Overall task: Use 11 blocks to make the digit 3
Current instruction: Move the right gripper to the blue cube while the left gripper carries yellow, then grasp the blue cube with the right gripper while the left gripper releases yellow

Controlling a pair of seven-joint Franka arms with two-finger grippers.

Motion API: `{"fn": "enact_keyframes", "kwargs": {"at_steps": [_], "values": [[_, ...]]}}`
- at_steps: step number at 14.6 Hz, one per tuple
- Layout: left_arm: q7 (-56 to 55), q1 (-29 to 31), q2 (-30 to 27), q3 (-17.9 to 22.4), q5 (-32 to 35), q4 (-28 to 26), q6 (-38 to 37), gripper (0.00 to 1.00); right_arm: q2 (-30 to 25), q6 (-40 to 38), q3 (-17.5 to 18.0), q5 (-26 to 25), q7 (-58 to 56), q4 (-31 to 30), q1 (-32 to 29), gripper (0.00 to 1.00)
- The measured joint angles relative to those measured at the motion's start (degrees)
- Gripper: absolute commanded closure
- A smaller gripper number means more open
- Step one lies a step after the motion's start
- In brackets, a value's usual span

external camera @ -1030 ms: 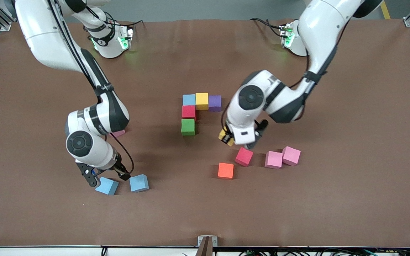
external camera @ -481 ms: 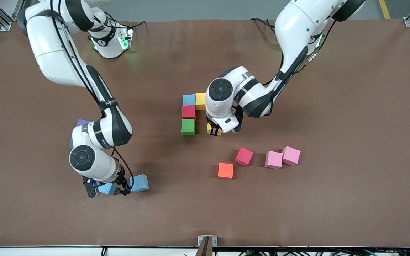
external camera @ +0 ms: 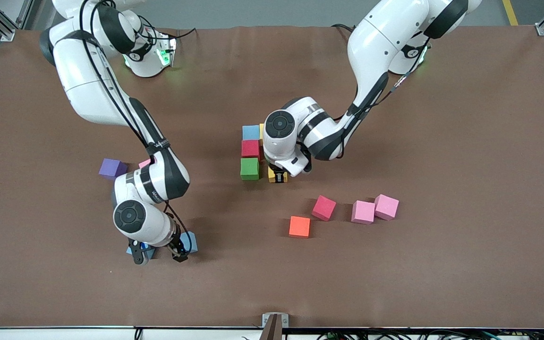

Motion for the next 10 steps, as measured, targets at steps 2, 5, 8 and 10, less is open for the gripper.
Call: {"fn": "enact_keyframes", "kwargs": {"at_steps": [2, 5, 8, 10], "values": [[-0.2, -0.3, 0.2, 0.0, 0.0, 0.0, 0.5, 0.58, 0.9, 0.0, 0.0, 0.0, 0.1, 0.7, 0.1, 0.06], [-0.3, -0.7, 0.2, 0.0, 0.0, 0.1, 1.4, 0.58, 1.5, 0.0, 0.0, 0.0, 0.1, 1.3, 0.1, 0.13], [-0.4, -0.9, 0.5, 0.0, 0.0, 0.1, 2.9, 0.58, 1.5, 0.0, 0.0, 0.0, 0.1, 1.4, 0.1, 0.14], [-0.4, -1.3, 1.1, 0.0, 0.0, 0.1, 3.4, 0.58, 1.5, -0.1, 0.0, 0.0, 0.1, 1.5, 0.1, 0.14]]}}
